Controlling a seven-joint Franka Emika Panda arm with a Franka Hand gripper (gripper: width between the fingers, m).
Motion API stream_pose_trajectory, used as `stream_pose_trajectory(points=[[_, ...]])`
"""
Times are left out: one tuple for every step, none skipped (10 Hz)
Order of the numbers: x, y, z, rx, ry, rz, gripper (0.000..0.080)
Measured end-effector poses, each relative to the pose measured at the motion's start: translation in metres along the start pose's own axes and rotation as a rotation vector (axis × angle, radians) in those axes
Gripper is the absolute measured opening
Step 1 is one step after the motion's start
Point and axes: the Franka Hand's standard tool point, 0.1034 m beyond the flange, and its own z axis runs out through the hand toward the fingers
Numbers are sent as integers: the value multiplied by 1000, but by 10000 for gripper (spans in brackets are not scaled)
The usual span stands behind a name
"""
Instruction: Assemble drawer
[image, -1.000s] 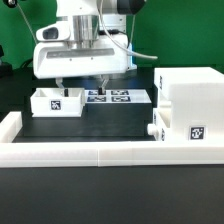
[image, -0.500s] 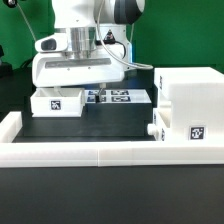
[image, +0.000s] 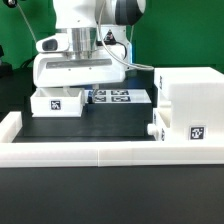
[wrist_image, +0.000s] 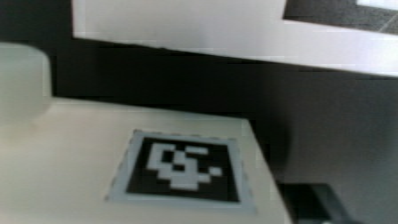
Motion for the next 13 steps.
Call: stream_pose_trajectory(points=[[0,0,0,0,0,0,108],[0,0,0,0,0,0,108],[0,0,0,0,0,-1,42],[0,0,0,0,0,-1,42],[0,0,0,0,0,-1,42],[0,0,0,0,0,-1,42],[0,0,0,0,0,-1,42],[2,-3,-1,8,-11,-12,42],[16,-13,-13,28,-37,-65,42],[28,-21,-23,43,-56,-111,42],[43,-29,-34,57,-81,-175,42],[55,-33,-42,67,-104,-231,42],[63,-35,-47,72,-108,-240,42]])
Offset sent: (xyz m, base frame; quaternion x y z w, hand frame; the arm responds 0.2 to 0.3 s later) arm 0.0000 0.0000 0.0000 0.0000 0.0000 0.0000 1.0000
